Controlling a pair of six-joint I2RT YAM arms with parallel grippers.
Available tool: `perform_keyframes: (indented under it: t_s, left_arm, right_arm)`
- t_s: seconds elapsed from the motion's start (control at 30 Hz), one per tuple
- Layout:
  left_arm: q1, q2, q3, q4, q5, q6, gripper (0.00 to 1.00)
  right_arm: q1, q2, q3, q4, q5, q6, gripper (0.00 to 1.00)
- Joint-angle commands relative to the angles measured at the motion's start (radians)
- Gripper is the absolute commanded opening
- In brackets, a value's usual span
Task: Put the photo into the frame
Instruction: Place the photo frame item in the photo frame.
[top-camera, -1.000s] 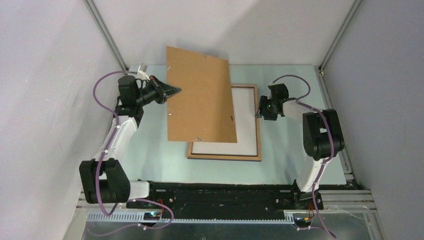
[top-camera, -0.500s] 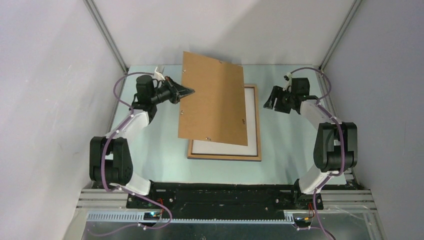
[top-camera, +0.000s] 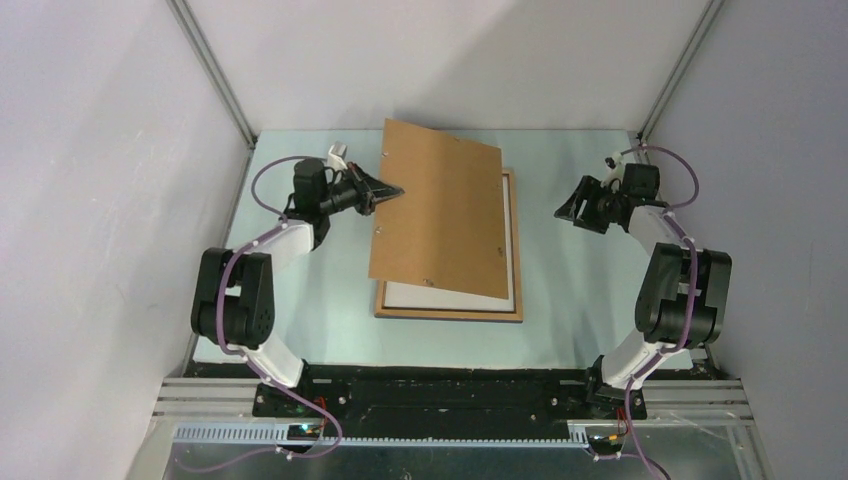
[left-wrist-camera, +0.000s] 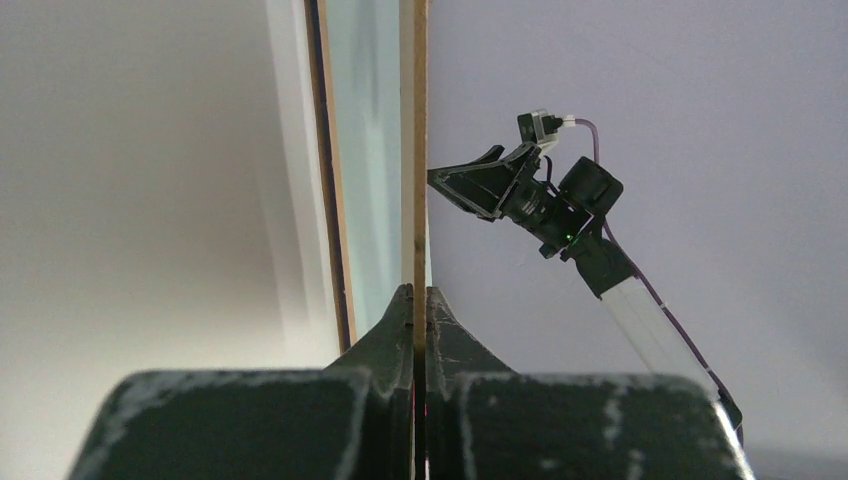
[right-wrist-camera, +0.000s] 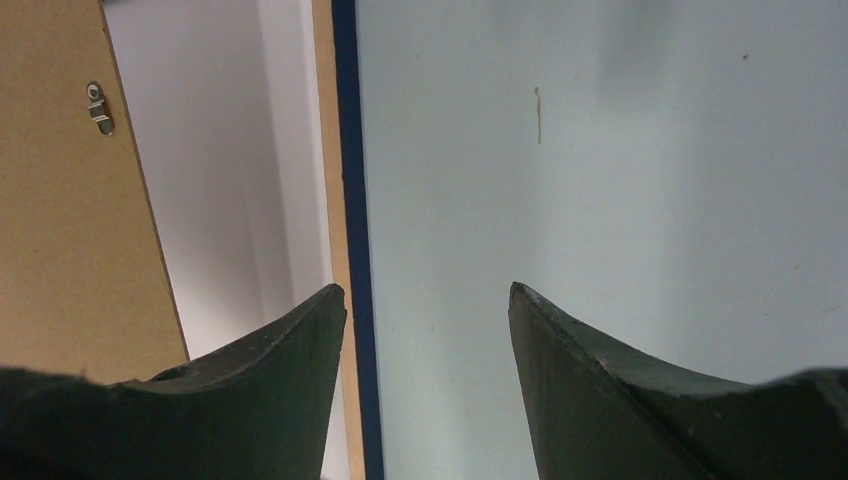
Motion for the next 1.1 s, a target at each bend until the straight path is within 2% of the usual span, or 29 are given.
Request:
perform_keyframes:
  t_s: [0.0,1.07]
  left_arm:
    - [-0.016,0.006,0.004,0.121,0.018,-0.031,0.00]
    - [-0.068,0.124,-0.024,0.196,-0.034,-0.034,0.00]
  right_arm:
    - [-0.026,-0.030,-0.013,0.035,-0.040,-0.013,0.65]
    - [-0.028,-0.043,-0.046,0.072,-0.052,-0.009,0.68]
